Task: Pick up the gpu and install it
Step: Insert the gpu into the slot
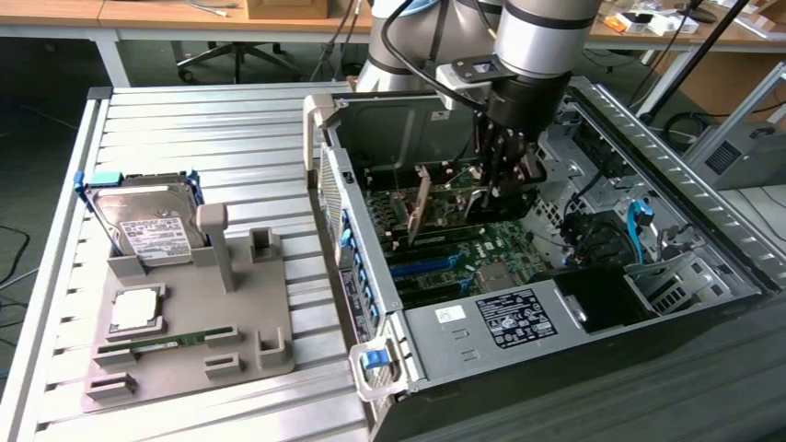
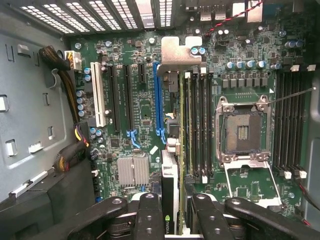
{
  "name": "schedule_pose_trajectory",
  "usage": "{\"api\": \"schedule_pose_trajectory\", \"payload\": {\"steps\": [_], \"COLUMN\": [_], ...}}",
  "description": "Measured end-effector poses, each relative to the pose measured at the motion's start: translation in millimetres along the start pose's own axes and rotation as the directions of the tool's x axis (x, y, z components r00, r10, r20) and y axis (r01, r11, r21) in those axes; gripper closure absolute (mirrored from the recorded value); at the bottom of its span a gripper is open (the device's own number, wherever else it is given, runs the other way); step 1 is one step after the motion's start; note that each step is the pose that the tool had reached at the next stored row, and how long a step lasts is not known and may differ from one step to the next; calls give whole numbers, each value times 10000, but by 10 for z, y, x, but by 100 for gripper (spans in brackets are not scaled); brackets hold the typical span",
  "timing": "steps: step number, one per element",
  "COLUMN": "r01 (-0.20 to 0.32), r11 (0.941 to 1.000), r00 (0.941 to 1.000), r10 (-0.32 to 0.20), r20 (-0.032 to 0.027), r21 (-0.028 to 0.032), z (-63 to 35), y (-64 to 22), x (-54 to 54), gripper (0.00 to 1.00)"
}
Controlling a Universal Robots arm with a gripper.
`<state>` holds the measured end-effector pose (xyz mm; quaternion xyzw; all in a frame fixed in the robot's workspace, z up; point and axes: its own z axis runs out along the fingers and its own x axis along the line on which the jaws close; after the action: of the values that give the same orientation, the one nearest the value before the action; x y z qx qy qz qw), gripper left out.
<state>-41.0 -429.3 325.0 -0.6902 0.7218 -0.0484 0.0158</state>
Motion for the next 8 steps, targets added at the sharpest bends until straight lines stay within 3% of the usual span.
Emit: {"api": "schedule_pose_trajectory", "payload": {"steps": [8], "r01": [0], "r11": [10000], "r00": [10000], "r10": [0], "r20": [-5], "r21": [0], "z": [32], "y": [18], "x": [-1], "gripper": [73]}}
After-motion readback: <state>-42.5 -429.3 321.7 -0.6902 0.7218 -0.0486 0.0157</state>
